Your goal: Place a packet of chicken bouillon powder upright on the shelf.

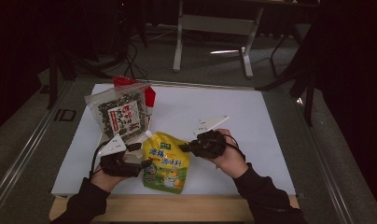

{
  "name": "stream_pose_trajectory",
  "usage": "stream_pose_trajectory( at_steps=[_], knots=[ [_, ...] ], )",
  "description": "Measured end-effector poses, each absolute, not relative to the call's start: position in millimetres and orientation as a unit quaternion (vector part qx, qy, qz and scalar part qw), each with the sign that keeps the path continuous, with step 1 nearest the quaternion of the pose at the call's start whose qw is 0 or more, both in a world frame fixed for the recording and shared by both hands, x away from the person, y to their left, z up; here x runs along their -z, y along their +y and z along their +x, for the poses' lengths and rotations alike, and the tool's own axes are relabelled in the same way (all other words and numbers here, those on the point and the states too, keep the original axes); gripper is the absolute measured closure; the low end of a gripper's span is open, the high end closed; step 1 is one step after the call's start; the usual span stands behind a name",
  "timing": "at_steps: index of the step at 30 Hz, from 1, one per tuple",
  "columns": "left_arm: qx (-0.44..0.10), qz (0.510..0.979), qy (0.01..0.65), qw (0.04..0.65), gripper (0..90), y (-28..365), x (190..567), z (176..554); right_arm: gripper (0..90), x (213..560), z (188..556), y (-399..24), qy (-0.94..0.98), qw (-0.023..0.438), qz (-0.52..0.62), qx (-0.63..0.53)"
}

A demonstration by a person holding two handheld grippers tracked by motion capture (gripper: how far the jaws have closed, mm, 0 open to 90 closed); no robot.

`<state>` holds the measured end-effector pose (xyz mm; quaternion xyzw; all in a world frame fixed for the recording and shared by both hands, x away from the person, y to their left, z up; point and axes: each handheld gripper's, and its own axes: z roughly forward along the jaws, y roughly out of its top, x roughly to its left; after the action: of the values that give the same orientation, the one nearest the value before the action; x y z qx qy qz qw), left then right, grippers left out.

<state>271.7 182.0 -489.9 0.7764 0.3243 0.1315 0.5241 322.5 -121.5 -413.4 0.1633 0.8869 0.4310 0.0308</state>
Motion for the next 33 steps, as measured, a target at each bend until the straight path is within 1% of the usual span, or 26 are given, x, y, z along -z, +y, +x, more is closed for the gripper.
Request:
stream_pose_trajectory(
  at_steps=[2,5,6,7,9,10,12,15,16,17,19,21,23,26,27,28,29,33],
  knots=[
    [-0.128,0.770,0.326,0.533,28.2,186,490,275,90.0,411,318,-120,0.887,0.031,0.156,-0.433],
    [-0.119,0.771,0.316,0.540,38.6,190,490,277,90.0,410,314,-120,0.888,0.032,0.145,-0.435],
    [-0.115,0.772,0.315,0.541,43.9,190,490,278,90.0,409,313,-120,0.889,0.030,0.142,-0.434],
    [-0.115,0.772,0.315,0.541,45.9,190,490,278,90.0,409,313,-120,0.889,0.030,0.142,-0.434],
    [-0.105,0.773,0.307,0.546,45.9,192,489,279,89.9,409,312,-120,0.889,0.030,0.140,-0.435],
    [-0.102,0.775,0.302,0.546,55.6,192,489,279,90.0,409,311,-121,0.890,0.028,0.138,-0.434],
    [-0.101,0.777,0.299,0.545,61.0,191,488,279,89.9,409,310,-121,0.890,0.028,0.137,-0.434],
    [-0.101,0.777,0.299,0.545,62.7,191,488,278,89.9,410,310,-122,0.890,0.028,0.138,-0.433],
    [-0.097,0.774,0.300,0.549,70.9,193,487,278,89.3,410,311,-124,0.890,0.025,0.142,-0.433],
    [-0.102,0.774,0.296,0.550,74.8,196,486,276,89.1,412,311,-124,0.891,0.025,0.143,-0.431],
    [-0.114,0.776,0.290,0.548,86.5,195,485,273,87.6,415,312,-125,0.891,0.024,0.147,-0.429],
    [-0.117,0.777,0.286,0.549,88.1,194,485,273,85.7,416,313,-126,0.888,0.013,0.150,-0.435],
    [-0.119,0.777,0.276,0.554,88.8,192,484,271,81.1,419,314,-125,0.889,0.008,0.151,-0.432],
    [-0.117,0.776,0.269,0.558,89.9,192,484,271,80.6,426,315,-120,0.892,0.004,0.150,-0.426],
    [-0.116,0.775,0.272,0.558,90.0,192,484,270,83.8,431,315,-116,0.894,0.003,0.152,-0.423],
    [-0.116,0.775,0.272,0.558,90.0,192,484,270,83.8,431,315,-116,0.894,0.003,0.152,-0.423],
    [-0.112,0.774,0.274,0.560,89.9,194,485,270,88.1,433,315,-115,0.893,-0.005,0.153,-0.424],
    [-0.114,0.773,0.270,0.563,89.6,196,483,267,89.8,429,311,-112,0.897,-0.008,0.146,-0.418]
  ],
)
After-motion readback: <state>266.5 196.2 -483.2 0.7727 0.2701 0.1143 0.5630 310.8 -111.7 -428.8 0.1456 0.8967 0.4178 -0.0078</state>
